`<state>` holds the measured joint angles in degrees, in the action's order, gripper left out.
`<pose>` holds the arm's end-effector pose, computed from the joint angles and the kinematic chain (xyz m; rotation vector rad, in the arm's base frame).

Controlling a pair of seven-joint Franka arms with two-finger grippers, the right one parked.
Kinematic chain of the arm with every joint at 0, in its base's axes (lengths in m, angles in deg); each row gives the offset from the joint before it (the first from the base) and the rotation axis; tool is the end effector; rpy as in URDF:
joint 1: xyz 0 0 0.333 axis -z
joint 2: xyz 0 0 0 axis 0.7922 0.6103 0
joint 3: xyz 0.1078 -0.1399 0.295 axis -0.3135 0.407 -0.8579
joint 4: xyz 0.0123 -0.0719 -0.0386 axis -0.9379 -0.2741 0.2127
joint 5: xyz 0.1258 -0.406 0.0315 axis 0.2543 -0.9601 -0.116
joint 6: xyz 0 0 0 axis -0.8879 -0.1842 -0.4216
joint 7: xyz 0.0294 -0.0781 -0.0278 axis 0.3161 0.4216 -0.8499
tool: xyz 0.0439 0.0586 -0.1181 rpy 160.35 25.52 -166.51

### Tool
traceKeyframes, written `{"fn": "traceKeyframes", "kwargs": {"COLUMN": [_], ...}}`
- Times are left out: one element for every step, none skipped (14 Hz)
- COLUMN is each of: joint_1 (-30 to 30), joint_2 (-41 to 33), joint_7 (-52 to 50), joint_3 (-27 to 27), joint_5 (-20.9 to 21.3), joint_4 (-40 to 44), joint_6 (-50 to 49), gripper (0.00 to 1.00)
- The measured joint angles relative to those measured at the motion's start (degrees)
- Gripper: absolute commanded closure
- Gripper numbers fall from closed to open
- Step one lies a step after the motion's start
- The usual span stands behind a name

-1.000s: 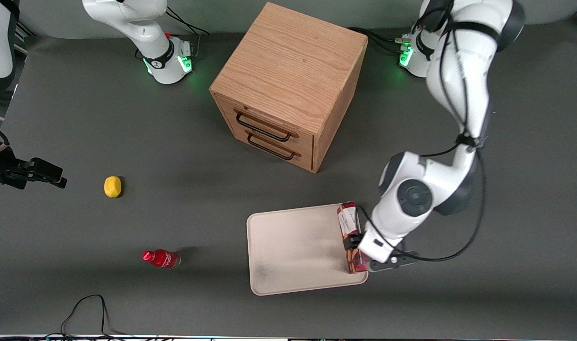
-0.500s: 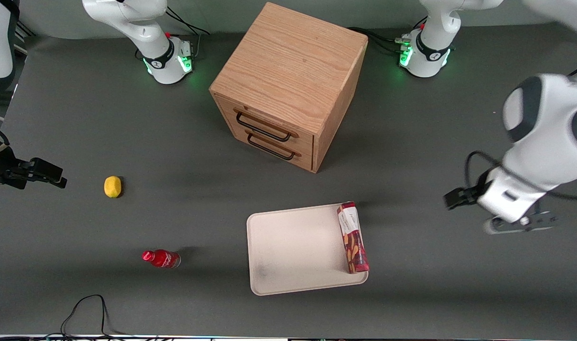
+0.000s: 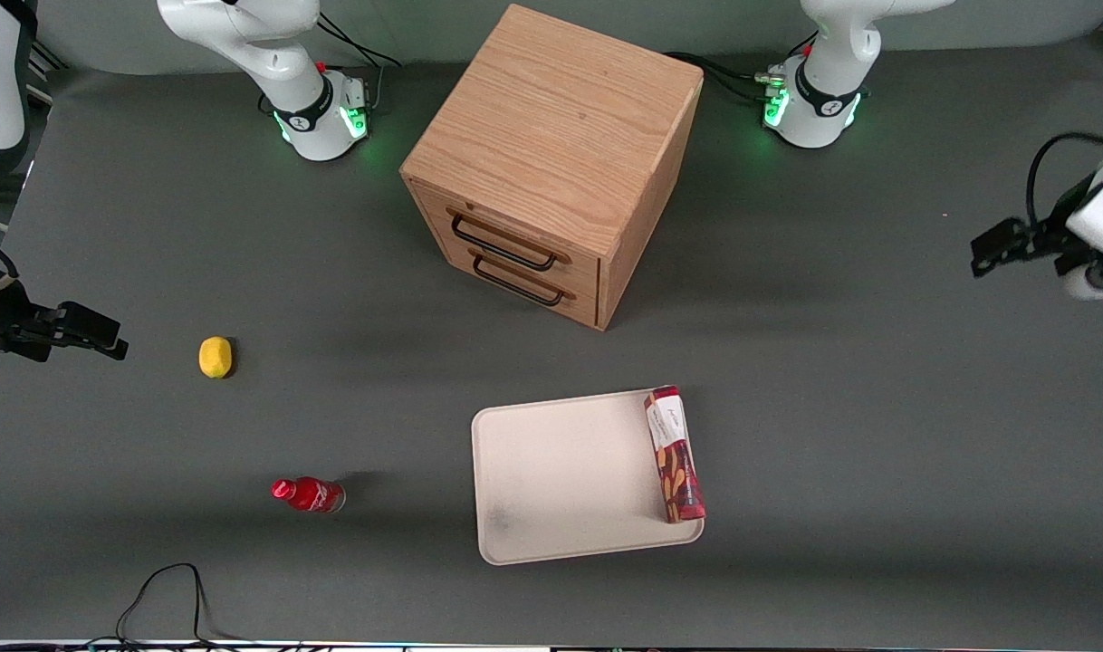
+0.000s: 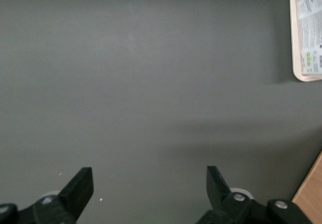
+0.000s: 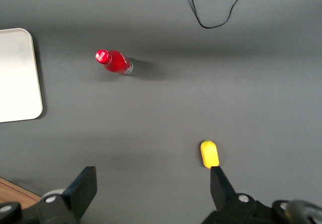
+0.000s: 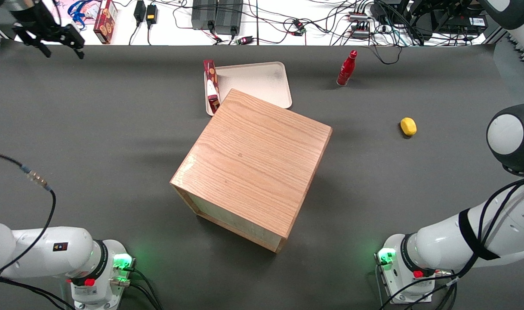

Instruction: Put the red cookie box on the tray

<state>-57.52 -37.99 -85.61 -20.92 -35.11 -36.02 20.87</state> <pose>0.5540 0.0190 0.5761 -3.0923 0.0373 -0.0143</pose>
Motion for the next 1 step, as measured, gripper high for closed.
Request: {"fn": "traceKeyframes", "kwargs": {"joint_1": [-0.04], "joint_2": [-1.94], "joint_7": [0.29], "joint_3": [0.07], "joint_5": [-0.3], "joint_4": [-1.2], "joint_6": [-0.1], "gripper": [0.0]}}
